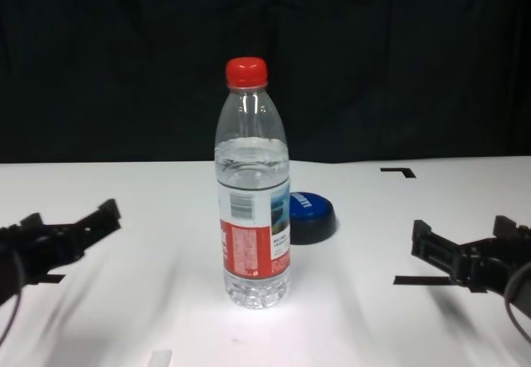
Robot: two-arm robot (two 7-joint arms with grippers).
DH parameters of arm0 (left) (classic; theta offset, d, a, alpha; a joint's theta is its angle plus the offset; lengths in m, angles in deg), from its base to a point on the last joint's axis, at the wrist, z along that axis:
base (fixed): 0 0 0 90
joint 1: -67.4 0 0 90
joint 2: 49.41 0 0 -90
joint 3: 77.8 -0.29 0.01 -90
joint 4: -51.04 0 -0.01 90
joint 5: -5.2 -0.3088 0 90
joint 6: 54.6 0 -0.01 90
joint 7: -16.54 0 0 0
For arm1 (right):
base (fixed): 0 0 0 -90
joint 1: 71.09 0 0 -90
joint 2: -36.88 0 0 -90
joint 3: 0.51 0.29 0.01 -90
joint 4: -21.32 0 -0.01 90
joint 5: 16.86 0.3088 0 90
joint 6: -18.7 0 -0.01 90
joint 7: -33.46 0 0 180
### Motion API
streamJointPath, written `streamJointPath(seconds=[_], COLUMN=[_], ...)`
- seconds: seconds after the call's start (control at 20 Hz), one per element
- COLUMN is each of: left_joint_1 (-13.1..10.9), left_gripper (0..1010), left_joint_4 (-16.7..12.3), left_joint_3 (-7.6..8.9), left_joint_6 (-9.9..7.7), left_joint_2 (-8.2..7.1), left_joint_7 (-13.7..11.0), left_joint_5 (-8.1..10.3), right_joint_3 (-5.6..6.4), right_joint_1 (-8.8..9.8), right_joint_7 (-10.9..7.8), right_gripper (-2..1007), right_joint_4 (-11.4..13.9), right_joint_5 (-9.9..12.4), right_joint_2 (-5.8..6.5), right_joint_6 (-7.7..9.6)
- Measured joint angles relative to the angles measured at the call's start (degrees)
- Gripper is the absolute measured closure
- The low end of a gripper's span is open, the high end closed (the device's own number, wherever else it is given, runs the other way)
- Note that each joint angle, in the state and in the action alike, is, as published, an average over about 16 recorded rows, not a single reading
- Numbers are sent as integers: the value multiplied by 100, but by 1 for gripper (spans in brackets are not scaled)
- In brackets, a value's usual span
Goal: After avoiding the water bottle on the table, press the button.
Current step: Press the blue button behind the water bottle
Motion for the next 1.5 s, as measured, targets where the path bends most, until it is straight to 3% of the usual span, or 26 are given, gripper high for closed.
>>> streamJointPath(seconds=[0.4,0.85,1.15,1.5], left_joint_1=[-525,-1017,-1104,-898], left_gripper=[7,7,7,7], left_joint_4=[-763,-1420,-1462,-1157], left_joint_3=[118,-68,-244,-434], left_joint_6=[-167,-199,-103,50], left_joint_2=[-231,-489,-495,-359], left_joint_7=[-371,-741,-780,-706], left_joint_5=[-125,-460,-690,-942], right_joint_3=[0,0,0,0], right_joint_1=[0,0,0,0], right_joint_7=[0,0,0,0], right_gripper=[2,2,2,2], right_joint_4=[0,0,0,0], right_joint_5=[0,0,0,0], right_joint_2=[0,0,0,0], right_joint_6=[0,0,0,0])
